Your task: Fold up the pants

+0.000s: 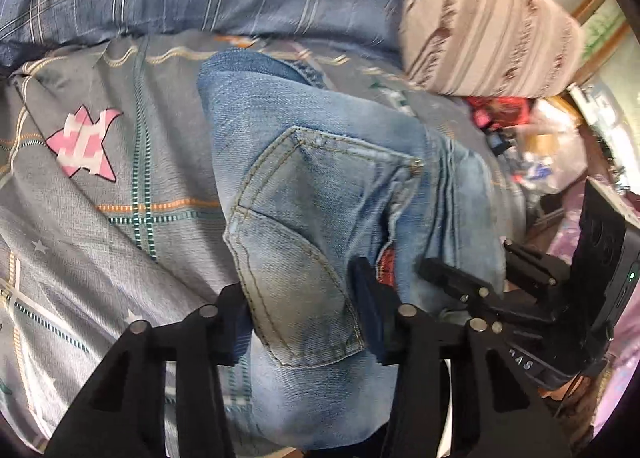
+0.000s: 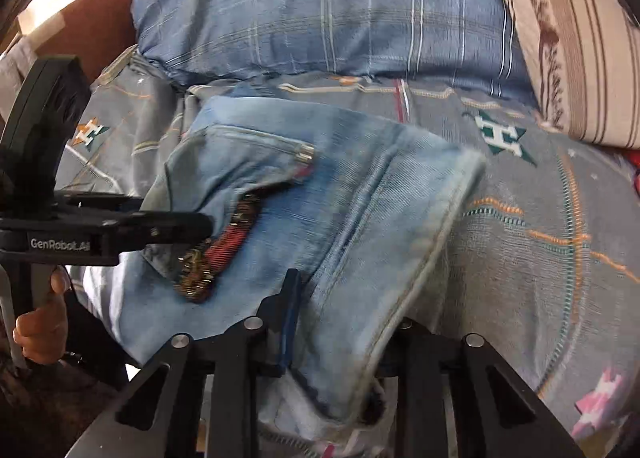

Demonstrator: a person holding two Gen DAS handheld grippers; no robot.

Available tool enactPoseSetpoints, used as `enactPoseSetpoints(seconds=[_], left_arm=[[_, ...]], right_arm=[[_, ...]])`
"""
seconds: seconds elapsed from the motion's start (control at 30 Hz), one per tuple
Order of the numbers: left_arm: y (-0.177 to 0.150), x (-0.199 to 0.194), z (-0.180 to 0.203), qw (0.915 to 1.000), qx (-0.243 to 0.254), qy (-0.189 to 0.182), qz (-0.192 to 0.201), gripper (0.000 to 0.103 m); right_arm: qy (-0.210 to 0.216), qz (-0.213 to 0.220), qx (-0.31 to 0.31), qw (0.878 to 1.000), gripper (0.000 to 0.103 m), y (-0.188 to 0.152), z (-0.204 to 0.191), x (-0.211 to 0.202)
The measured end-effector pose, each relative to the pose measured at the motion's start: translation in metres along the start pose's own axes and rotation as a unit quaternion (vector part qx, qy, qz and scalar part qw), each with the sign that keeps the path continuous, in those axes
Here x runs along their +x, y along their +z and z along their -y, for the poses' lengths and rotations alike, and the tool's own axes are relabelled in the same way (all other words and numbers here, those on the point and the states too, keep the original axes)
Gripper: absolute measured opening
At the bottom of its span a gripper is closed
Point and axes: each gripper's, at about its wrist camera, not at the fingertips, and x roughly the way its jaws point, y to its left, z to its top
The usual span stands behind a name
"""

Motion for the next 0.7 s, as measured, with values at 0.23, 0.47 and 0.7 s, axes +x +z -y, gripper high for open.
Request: enactPoseSetpoints(seconds=[0.23,0.47,0.7], left_arm=[[0.009,-0.056,-0.035,0.9973,-0.045,-0.038,0.043,0.039],[0.043,-0.110,-0.087,0.9885,-0.089,0.006,0.122,0.039],[0.048,-0.081,-0.168,0.9854,-0.133,0.066,0.083,0.039]], right_arm=[[0.029,0.052,-0.018,0.998,0.027,0.033,-0.033,-0.046],[0.064,0.099,-0.080,0.990,0.027,0.094,-0.094,-0.048],[0.140,0.054,-0.002,0.989,0.030,0.124,-0.091,0.033]])
